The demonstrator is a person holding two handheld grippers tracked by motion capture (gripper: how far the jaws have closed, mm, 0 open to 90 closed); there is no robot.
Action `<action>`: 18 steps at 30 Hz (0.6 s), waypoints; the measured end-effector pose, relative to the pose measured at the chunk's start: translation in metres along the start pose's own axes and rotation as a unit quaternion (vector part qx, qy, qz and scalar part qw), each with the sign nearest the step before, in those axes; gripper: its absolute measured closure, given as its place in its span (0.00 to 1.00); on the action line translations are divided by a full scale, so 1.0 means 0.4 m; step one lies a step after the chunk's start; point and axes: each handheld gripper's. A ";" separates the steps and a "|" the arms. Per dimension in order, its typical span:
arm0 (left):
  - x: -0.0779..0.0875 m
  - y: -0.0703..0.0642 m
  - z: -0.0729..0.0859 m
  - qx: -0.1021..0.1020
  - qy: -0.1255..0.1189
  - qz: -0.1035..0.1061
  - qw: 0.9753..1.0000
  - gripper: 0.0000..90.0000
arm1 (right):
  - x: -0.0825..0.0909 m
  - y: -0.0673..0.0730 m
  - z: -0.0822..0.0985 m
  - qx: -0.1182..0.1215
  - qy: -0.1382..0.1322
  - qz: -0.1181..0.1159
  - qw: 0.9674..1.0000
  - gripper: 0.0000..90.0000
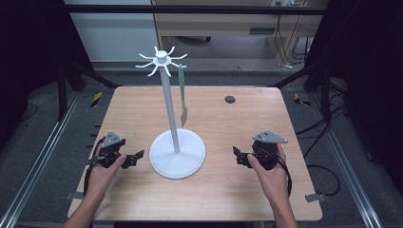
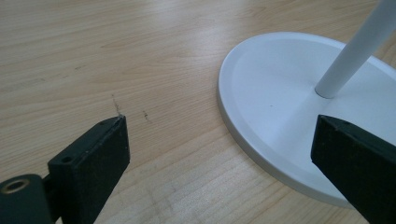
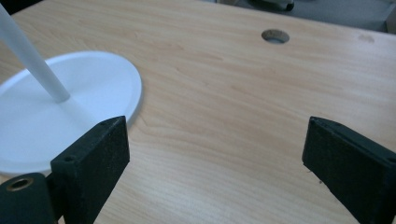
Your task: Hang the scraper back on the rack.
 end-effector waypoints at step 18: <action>0.002 0.004 -0.001 0.002 -0.006 -0.003 1.000 0.05 | -0.079 -0.050 0.132 -0.038 0.048 0.034 0.998 0.09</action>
Point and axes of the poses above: each handheld gripper's, and its own axes: x roughly backward along the jaws, z roughly out of its underside, y roughly to its left, and after that the axes turned 8 degrees about x, right-handed
